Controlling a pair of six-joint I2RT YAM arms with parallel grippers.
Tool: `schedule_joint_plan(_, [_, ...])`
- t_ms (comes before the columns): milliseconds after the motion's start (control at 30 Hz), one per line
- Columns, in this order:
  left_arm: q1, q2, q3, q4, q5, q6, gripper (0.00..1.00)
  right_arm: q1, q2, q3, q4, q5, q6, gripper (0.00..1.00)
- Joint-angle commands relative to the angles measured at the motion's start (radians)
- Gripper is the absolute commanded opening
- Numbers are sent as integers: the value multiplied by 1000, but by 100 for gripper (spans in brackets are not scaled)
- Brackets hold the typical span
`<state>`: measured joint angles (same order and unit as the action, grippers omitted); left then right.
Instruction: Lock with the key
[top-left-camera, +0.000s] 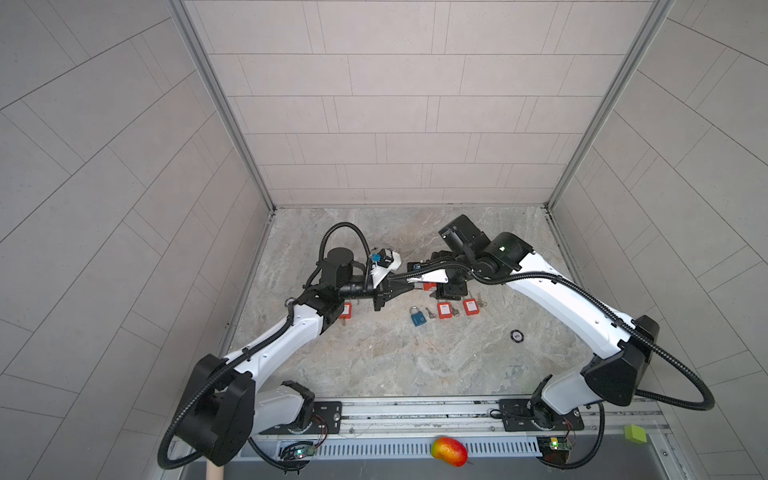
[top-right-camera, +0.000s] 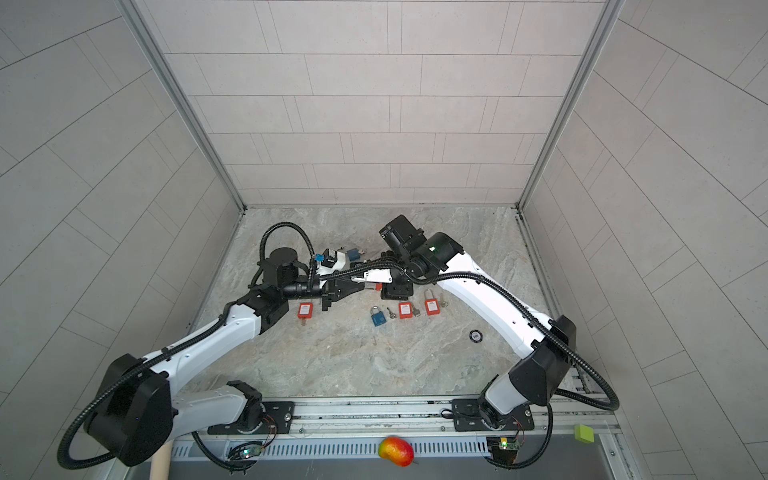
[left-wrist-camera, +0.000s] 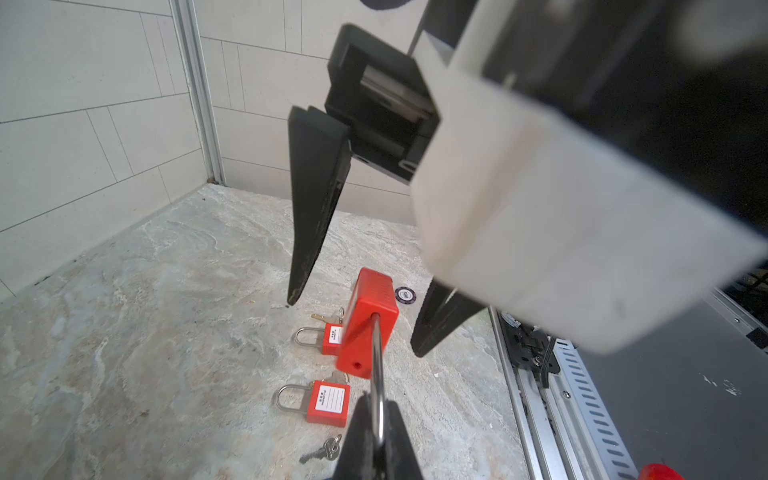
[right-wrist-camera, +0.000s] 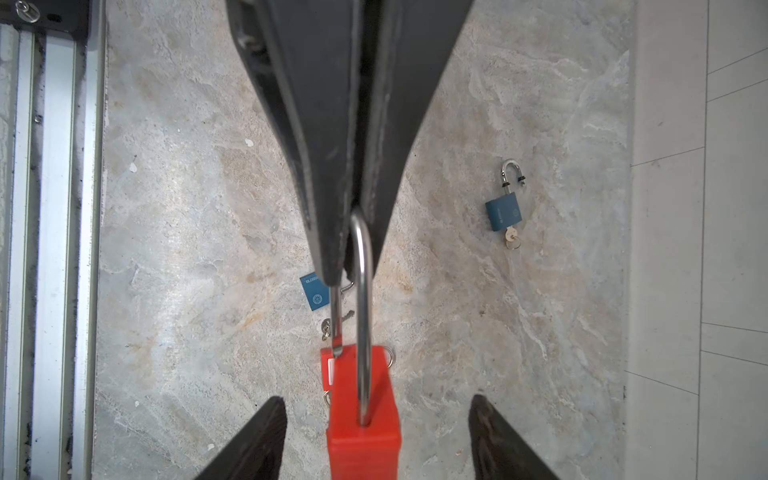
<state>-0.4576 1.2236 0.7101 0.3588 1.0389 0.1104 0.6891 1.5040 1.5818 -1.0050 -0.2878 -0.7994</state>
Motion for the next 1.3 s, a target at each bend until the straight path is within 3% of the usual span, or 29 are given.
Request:
schedule_joint_plan(0, [-14,-9,-10,111,7,-19,0,-24,-40,-11,-61,-12,0,67])
schedule_joint_plan(167, [-30,-26,-26,122,-9,13,0,-61,-42,3,-130,-76,0,55])
schedule_joint_plan(300, [-38,-29,-30,131,-4,23,0,-63,-32,7,-158,-102,0,37])
schedule_joint_plan(633, [-66,-28,-41,161,-17,37,0,-65,-16,49,-206,-198,5,23])
schedule_joint_plan(1033, [-133,-27,-54,147,-75,141,0,-96,-11,98,-256,-323,17,17])
schedule_joint_plan(1267, [-154,13,-71,270,-69,47,0,-99,-22,85,-166,-365,35,16])
